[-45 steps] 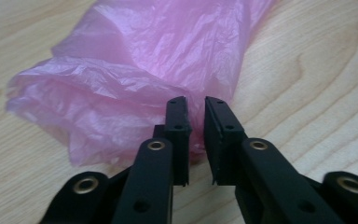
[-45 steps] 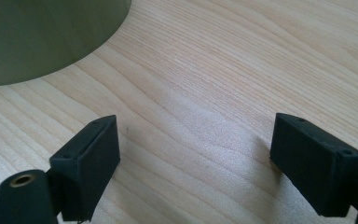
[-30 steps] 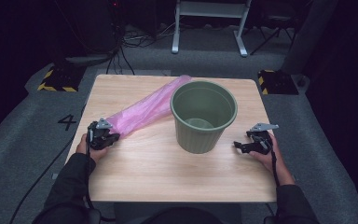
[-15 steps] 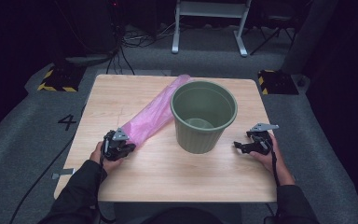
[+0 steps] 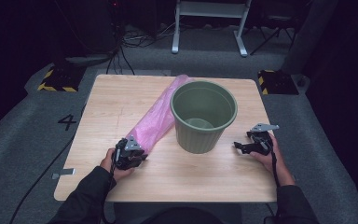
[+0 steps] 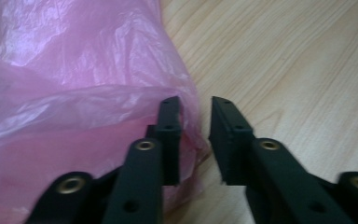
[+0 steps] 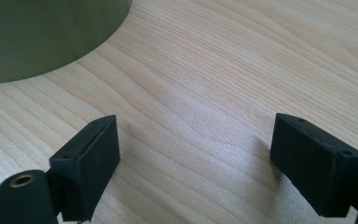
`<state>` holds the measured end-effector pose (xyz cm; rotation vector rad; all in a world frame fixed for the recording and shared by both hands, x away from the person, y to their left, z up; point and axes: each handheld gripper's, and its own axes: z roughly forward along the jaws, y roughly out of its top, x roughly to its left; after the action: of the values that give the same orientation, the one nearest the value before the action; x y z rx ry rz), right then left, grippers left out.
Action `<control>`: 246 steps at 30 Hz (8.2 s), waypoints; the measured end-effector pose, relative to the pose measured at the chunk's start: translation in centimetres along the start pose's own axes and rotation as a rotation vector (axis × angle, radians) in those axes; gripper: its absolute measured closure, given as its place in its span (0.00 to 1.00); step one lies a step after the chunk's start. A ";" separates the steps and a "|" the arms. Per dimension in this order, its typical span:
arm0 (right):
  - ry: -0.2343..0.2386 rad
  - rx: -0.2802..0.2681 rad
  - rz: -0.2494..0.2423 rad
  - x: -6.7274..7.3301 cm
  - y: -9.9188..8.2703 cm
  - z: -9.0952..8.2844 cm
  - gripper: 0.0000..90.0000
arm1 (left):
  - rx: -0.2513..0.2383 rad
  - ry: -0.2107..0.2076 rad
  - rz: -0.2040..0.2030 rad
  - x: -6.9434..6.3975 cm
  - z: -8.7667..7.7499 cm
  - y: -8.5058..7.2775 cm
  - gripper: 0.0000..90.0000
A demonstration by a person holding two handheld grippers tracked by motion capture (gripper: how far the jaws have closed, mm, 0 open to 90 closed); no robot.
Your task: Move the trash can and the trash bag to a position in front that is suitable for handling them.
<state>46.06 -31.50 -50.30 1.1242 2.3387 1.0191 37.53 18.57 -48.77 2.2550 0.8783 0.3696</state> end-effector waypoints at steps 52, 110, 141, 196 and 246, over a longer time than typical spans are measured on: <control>-0.003 -0.001 0.003 0.0 0.0 0.0 0.17 | -0.093 -0.015 -0.146 9.2 -2.6 -2.3 0.46; 0.173 -0.149 -0.120 8.6 5.6 1.6 0.17 | -0.009 -0.229 0.208 -6.4 4.9 4.5 0.75; 0.203 -0.103 -0.187 10.5 5.5 0.6 0.22 | -0.173 -0.059 0.157 -3.0 -0.7 3.9 0.22; 0.251 0.000 -0.201 7.3 3.7 2.6 0.86 | -0.041 0.010 0.181 -0.4 3.4 3.7 0.22; -0.088 -0.010 0.032 -0.2 1.2 1.3 0.17 | -0.100 0.009 0.053 1.4 3.8 3.5 0.98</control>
<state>47.56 -30.52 -50.27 1.1817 2.2512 0.9705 42.07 15.74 -49.16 2.1896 0.7883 0.4387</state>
